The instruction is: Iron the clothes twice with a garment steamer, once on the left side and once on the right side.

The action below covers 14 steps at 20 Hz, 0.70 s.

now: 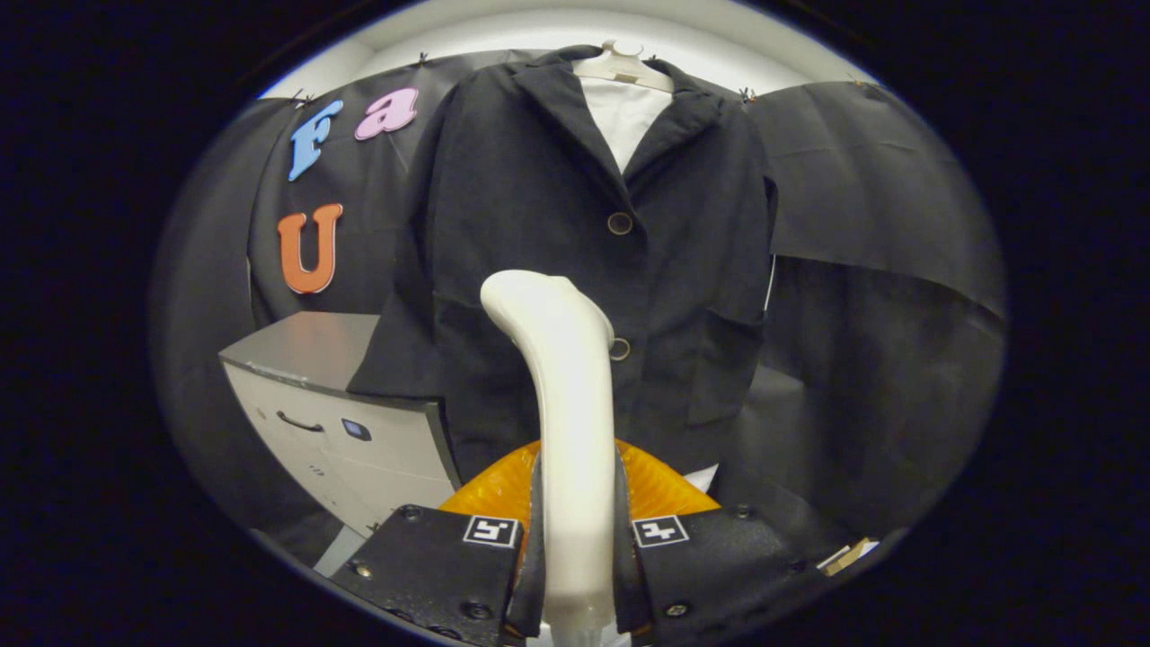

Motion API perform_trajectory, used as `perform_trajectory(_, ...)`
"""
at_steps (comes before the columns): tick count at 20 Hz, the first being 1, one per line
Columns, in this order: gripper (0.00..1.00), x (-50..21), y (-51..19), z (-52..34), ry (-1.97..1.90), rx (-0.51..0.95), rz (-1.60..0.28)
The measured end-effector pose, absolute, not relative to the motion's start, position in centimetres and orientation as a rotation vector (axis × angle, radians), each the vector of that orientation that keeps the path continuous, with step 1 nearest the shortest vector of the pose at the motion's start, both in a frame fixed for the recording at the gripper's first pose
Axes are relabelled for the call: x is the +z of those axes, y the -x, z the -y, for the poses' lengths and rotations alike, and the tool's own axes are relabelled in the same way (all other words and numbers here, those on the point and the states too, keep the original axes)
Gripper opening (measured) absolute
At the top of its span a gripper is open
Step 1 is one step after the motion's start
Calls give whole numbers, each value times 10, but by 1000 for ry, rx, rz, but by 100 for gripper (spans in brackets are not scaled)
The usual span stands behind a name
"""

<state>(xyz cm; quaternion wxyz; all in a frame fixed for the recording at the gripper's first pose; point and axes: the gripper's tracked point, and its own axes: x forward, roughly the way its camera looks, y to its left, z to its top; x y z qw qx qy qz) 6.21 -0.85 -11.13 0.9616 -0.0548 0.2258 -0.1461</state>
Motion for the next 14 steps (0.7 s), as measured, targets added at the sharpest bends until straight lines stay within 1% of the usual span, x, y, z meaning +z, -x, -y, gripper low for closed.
perform_trajectory(11, 33, -211, -38, 18, 91, -365, -651)
perform_trajectory(14, 33, -240, -21, 25, 97, -380, -711)
